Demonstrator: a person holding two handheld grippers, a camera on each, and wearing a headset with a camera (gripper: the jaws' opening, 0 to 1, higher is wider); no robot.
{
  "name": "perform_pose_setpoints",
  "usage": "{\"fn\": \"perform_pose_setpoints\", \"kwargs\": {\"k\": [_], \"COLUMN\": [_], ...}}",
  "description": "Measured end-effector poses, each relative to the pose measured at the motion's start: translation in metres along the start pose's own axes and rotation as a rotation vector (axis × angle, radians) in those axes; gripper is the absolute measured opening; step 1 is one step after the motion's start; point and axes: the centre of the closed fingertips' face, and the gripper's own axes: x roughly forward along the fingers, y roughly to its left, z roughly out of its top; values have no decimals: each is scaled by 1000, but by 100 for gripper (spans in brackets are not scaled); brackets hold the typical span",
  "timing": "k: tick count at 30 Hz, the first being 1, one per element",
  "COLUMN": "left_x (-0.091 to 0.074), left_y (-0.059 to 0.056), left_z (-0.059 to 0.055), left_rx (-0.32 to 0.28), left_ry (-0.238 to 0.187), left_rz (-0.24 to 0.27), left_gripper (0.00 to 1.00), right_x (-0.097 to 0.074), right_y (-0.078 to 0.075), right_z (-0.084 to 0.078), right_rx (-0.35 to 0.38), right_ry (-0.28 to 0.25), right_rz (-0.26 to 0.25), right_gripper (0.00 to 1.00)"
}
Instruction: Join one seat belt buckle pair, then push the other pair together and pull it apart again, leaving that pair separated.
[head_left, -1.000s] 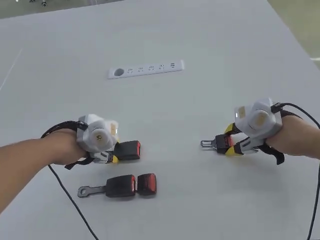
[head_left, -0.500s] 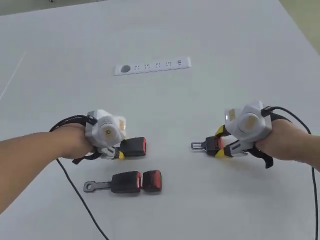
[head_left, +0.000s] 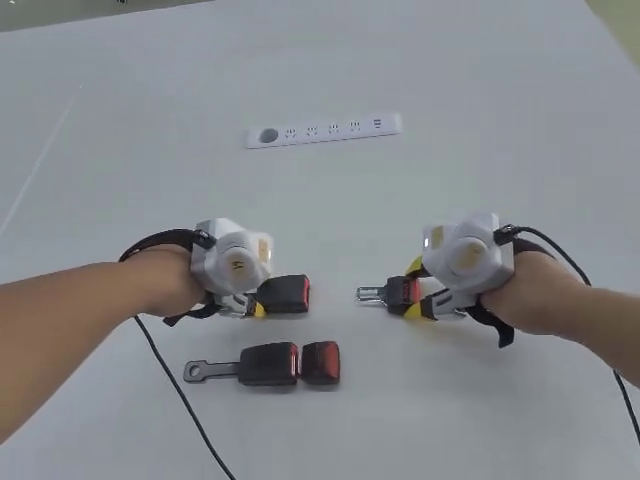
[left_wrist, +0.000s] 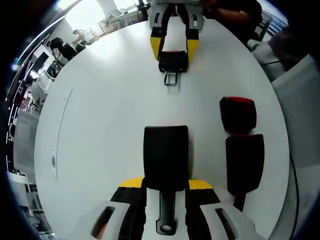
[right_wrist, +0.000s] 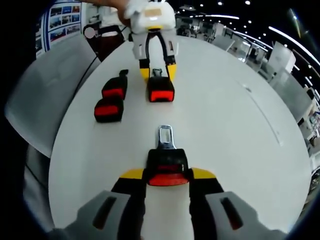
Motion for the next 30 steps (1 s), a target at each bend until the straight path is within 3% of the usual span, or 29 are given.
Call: {"fn": "perform_pose_setpoints", "kwargs": {"k": [11, 30], "left_x": [0, 0], "left_y": [0, 1], "left_z": [1, 0], "left_rx": [-4, -4], "left_ry": [-5, 1], "left_rz": [5, 2], "left_gripper": [29, 29], "right_x": [26, 45], "right_y": [5, 7], "right_z": [33, 59], "right_rx": [-12, -65], "right_ry": [-3, 18], "right_rz": [5, -8], "right_gripper": [32, 32]}}
